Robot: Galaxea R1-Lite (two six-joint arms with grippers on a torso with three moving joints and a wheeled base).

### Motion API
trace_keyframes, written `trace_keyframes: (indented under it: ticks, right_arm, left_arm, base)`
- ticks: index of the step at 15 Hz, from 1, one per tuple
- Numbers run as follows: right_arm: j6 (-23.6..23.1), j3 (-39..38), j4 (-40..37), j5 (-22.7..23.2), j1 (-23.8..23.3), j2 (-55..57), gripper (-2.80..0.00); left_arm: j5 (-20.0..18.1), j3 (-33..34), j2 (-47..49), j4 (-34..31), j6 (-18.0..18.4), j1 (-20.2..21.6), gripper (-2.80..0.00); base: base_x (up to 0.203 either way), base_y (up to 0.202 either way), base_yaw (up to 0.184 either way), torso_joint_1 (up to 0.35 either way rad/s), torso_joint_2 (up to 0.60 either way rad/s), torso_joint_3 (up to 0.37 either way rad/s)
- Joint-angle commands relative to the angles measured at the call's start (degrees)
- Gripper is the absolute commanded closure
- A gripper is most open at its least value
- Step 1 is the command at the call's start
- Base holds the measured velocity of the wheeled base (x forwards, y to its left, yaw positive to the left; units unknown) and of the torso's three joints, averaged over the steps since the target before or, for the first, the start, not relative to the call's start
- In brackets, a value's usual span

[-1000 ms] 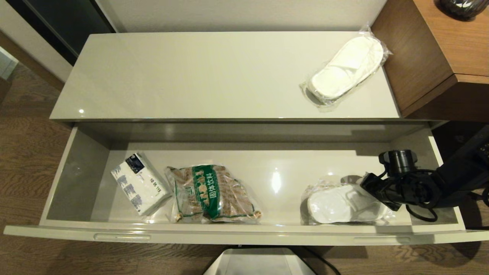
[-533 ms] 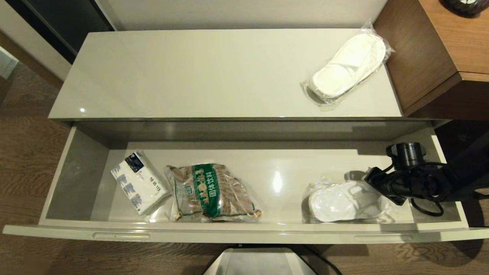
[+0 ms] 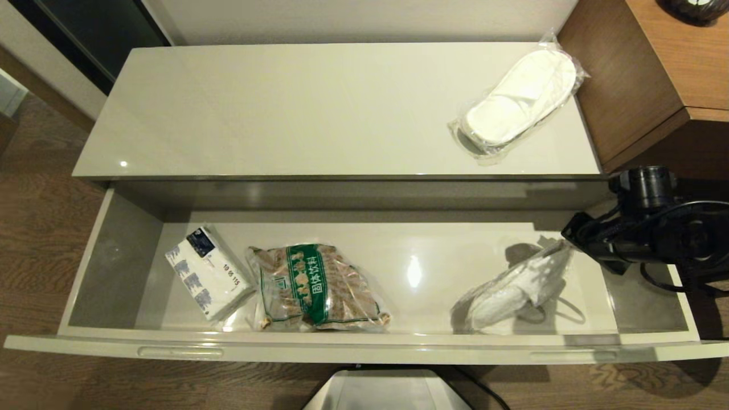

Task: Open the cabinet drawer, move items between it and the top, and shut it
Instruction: Take out the disposable slippers from the drawer

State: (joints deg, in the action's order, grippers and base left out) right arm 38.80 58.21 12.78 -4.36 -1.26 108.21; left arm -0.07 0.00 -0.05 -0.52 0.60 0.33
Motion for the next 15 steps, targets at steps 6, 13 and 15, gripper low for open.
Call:
trace_keyframes:
  ticks: [6,13,15]
  right_arm:
    - [1.03,5.76,-17.37,-0.3,3.46,-13.03,0.0]
    - [2.39,6.06,-26.37,-0.43,3.54,-17.44,0.0]
    - [2.33,6.95,-28.41,-0.47,3.81,-19.39,0.0]
  left_arm:
    - [-0.01,0.0,0.05,0.0,0.02,0.02,0.0]
    - [-0.01,0.0,0.03,0.0,0.02,0.03,0.0]
    - [-0.01,0.0,-0.04,0.0,0.02,0.02,0.0]
  base:
    - [0.0,0.0,0.0,0.0,0.0,0.0]
    - [0.0,0.0,0.0,0.0,0.0,0.0]
    - [0.0,0.0,0.0,0.0,0.0,0.0]
